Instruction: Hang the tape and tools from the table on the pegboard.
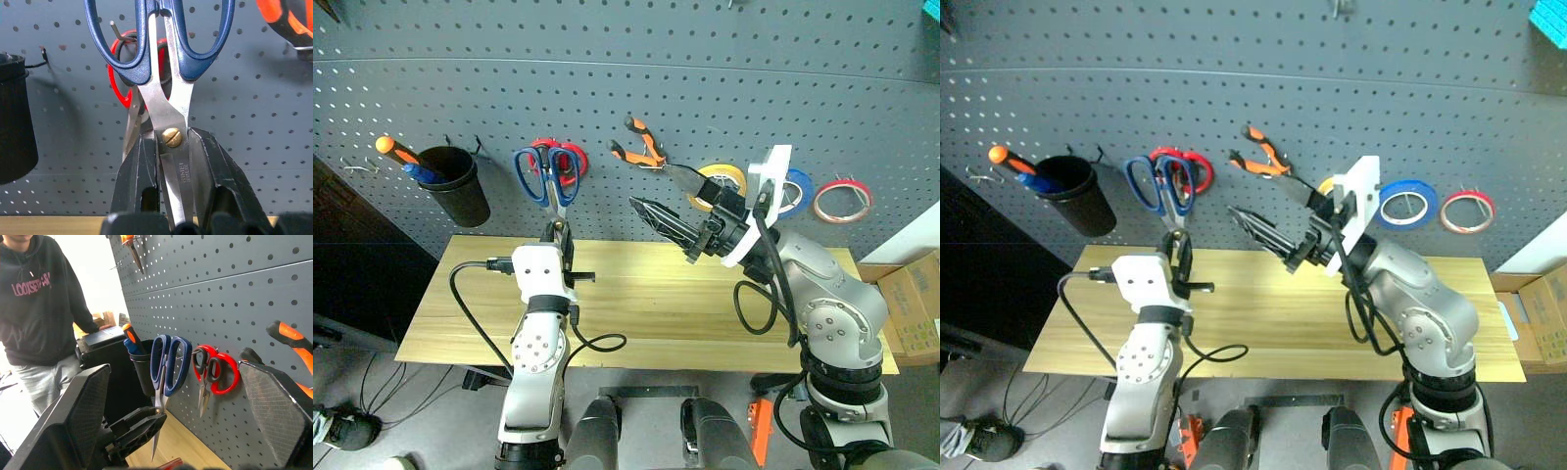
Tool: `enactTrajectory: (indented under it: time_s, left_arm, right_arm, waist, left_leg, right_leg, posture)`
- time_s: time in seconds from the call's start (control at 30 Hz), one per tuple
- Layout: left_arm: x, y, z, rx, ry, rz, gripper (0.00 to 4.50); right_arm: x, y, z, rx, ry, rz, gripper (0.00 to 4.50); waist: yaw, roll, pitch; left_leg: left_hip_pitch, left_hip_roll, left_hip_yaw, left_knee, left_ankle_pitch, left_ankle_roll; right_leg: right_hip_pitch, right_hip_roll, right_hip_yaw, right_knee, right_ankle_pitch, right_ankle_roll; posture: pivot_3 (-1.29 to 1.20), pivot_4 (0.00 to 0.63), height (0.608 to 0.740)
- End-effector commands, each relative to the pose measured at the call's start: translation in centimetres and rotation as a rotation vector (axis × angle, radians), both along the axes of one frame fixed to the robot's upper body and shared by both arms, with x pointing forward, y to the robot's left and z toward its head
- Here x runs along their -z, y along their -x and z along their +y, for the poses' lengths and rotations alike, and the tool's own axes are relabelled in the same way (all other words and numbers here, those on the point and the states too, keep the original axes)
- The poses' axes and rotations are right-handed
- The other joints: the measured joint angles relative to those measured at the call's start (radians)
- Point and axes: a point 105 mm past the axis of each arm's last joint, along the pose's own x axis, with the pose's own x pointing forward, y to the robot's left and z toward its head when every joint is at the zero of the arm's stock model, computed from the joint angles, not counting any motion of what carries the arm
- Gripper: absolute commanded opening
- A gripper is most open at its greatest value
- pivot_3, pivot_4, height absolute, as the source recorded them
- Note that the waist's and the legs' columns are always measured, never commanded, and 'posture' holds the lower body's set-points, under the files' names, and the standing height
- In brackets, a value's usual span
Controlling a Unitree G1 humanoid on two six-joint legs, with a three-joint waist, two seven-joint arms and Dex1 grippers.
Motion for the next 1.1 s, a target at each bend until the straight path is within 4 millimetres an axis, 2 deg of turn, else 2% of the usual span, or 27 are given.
enactTrajectory:
  time_s: [0.03,0.23,0.63,0.93,0.97,1.1]
  left_arm:
    - [-1.3,-0.1,0.3,0.000,0.006,-0.058,0.51]
    - [-0.7,-0.9,0.4,0.013,0.048,-0.010,0.51]
    - [-1.6,-3.2,0.2,0.112,0.014,-0.006,0.51]
    - [-1.5,-3.4,0.4,0.113,0.030,-0.002,0.51]
    - [-1.5,-3.4,0.3,0.119,0.044,-0.003,1.23]
    - [-1.4,-3.4,0.4,0.112,0.061,-0.003,2.52]
  right_arm:
    - [-0.7,0.5,-0.1,-0.002,-0.014,-0.042,4.50]
    - [-0.7,0.5,-0.2,0.004,-0.010,-0.043,4.50]
    - [-0.6,0.5,-0.1,0.009,-0.005,-0.039,4.50]
    - [-0.6,0.5,-0.2,0.014,-0.004,-0.039,4.50]
    - [-0.6,0.5,-0.2,0.014,-0.004,-0.040,4.50]
    - [-0.6,0.5,-0.2,0.013,-0.004,-0.039,4.50]
  waist:
    - [0.000,0.000,-0.001]
    - [0.000,0.000,-0.001]
    - [0.000,0.000,-0.002]
    - [-0.001,0.000,-0.002]
    - [-0.001,0.000,-0.002]
    - [-0.001,0.000,-0.003]
  left_leg:
    - [0.000,0.000,0.000,0.000,0.000,0.000]
    - [0.000,0.000,0.000,0.000,0.000,0.000]
    - [0.002,0.000,0.000,0.001,0.001,0.000]
    - [0.003,0.000,0.000,0.001,0.001,0.000]
    - [0.003,0.000,0.000,0.001,0.001,0.000]
    - [0.003,0.000,0.000,0.001,0.001,0.000]
  right_leg:
    - [0.000,0.000,0.000,0.000,0.000,0.000]
    - [0.000,0.000,0.000,0.001,0.000,0.000]
    - [0.000,0.000,0.001,0.006,0.000,0.000]
    - [0.000,0.000,0.001,0.008,0.000,0.000]
    - [0.000,0.000,0.001,0.008,0.000,0.000]
    - [0.000,0.000,0.001,0.008,0.000,0.000]
  posture:
    - [0.14,0.180,0.740]
    - [0.14,0.177,0.740]
    - [0.13,0.175,0.740]
    - [0.12,0.172,0.740]
    - [0.12,0.172,0.740]
    - [0.12,0.166,0.740]
